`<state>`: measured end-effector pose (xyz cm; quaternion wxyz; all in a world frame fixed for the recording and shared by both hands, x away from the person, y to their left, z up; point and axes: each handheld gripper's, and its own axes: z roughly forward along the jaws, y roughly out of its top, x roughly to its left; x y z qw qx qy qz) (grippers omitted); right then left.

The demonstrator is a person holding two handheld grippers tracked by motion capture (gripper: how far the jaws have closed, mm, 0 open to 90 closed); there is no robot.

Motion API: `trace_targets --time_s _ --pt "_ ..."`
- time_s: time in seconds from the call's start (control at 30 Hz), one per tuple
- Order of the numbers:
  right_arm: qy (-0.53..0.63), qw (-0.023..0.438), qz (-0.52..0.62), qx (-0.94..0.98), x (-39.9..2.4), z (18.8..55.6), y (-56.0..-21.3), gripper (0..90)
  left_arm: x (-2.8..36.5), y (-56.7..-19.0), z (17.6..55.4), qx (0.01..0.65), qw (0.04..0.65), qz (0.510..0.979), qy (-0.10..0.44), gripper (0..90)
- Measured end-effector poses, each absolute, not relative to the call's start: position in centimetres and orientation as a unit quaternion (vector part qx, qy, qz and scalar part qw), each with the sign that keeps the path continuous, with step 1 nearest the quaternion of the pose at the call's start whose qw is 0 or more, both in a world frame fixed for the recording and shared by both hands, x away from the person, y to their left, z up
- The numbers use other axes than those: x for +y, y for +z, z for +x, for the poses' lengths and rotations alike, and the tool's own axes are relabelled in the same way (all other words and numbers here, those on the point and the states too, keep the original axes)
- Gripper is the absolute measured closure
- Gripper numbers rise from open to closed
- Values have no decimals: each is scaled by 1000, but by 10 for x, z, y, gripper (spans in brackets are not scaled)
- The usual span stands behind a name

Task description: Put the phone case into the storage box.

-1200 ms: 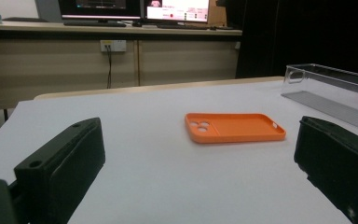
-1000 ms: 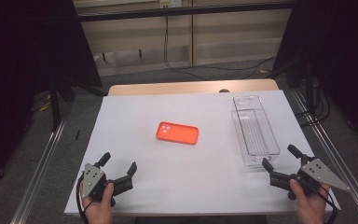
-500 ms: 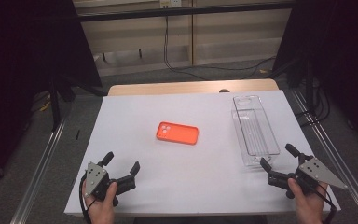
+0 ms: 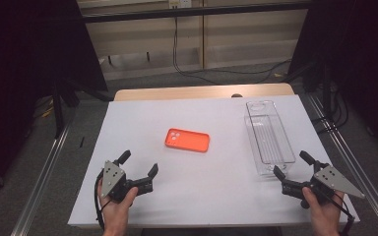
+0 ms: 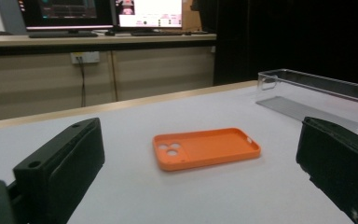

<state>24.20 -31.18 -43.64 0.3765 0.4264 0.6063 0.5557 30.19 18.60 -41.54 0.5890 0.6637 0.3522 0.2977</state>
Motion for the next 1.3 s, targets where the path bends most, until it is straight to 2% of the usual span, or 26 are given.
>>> trace_targets --time_s 0.37,0.7,0.93,1.3 --pt "560 367 435 602 -312 243 -438 13 160 -415 318 335 595 674 280 11" --pt "560 370 431 603 -311 244 -438 13 141 -412 342 336 612 657 285 11" --pt "558 372 434 602 -313 244 -438 10 134 -411 356 330 606 662 293 9" --pt "557 375 429 604 -313 241 -437 10 111 -414 377 327 603 673 277 11"
